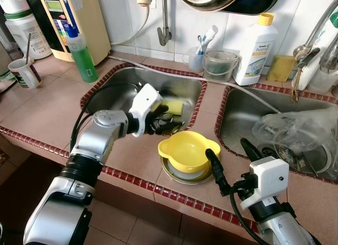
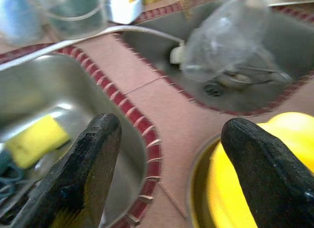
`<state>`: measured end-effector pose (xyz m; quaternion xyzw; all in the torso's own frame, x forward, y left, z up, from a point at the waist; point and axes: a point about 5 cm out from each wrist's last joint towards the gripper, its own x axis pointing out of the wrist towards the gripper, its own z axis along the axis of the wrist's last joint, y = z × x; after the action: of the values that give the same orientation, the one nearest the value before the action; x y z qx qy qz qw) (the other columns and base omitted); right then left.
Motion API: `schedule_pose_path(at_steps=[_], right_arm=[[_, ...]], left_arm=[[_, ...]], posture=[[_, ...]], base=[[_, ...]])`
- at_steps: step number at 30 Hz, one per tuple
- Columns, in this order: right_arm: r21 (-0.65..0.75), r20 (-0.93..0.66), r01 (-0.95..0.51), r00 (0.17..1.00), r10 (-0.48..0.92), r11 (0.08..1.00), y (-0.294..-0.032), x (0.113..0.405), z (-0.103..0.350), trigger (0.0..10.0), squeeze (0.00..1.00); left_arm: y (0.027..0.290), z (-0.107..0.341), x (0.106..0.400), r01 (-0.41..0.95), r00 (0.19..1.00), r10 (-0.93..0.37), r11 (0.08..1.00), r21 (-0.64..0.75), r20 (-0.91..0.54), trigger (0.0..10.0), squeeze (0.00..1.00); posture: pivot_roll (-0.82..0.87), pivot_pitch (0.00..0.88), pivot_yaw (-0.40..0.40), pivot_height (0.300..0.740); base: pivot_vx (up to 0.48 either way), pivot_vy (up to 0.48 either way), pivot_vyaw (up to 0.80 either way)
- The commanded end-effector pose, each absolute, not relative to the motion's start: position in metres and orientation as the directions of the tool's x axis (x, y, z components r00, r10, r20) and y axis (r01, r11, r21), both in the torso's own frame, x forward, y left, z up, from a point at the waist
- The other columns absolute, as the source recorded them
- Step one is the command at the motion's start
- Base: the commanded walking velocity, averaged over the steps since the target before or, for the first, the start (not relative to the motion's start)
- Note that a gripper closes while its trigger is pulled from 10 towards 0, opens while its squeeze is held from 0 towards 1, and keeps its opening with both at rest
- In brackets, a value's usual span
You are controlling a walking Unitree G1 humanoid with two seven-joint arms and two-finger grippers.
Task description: Kitchen organization
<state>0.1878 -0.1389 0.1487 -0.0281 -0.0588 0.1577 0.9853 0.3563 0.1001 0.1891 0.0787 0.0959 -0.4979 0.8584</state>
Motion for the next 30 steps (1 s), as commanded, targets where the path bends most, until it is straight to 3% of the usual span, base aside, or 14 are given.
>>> schedule_pose_path(at_steps=[1, 5, 23, 30], right_arm=[[-0.060, 0.095, -0.357, 0.928, 0.361, 0.932, -0.135, 0.183, 0.149, 10.0, 0.00], [-0.067, 0.067, -0.389, 0.917, 0.393, 0.919, -0.130, 0.177, 0.143, 10.0, 0.00], [-0.067, 0.047, -0.384, 0.921, 0.387, 0.921, -0.131, 0.170, 0.141, 10.0, 0.00], [-0.066, 0.048, -0.370, 0.926, 0.373, 0.927, -0.131, 0.169, 0.140, 10.0, 0.00]], left_arm=[[0.103, 0.192, 0.352, 0.889, 0.450, -0.853, 0.456, 0.043, -0.265, 10.0, 0.00], [0.101, 0.180, 0.341, 0.921, 0.378, -0.867, 0.388, 0.036, -0.326, 10.0, 0.00], [0.096, 0.158, 0.345, 0.890, 0.387, -0.786, 0.455, -0.026, -0.482, 10.0, 0.00], [0.084, 0.162, 0.351, 0.878, 0.395, -0.785, 0.476, -0.055, -0.477, 10.0, 0.00]], posture=[[-0.08, 0.063, 0.081, 0.740], [-0.09, 0.055, 0.085, 0.740], [-0.12, 0.049, 0.105, 0.740], [-0.13, 0.056, 0.115, 0.740]], base=[[0.000, 0.000, 0.00], [0.000, 0.000, 0.00], [0.000, 0.000, 0.00], [0.000, 0.000, 0.00]])
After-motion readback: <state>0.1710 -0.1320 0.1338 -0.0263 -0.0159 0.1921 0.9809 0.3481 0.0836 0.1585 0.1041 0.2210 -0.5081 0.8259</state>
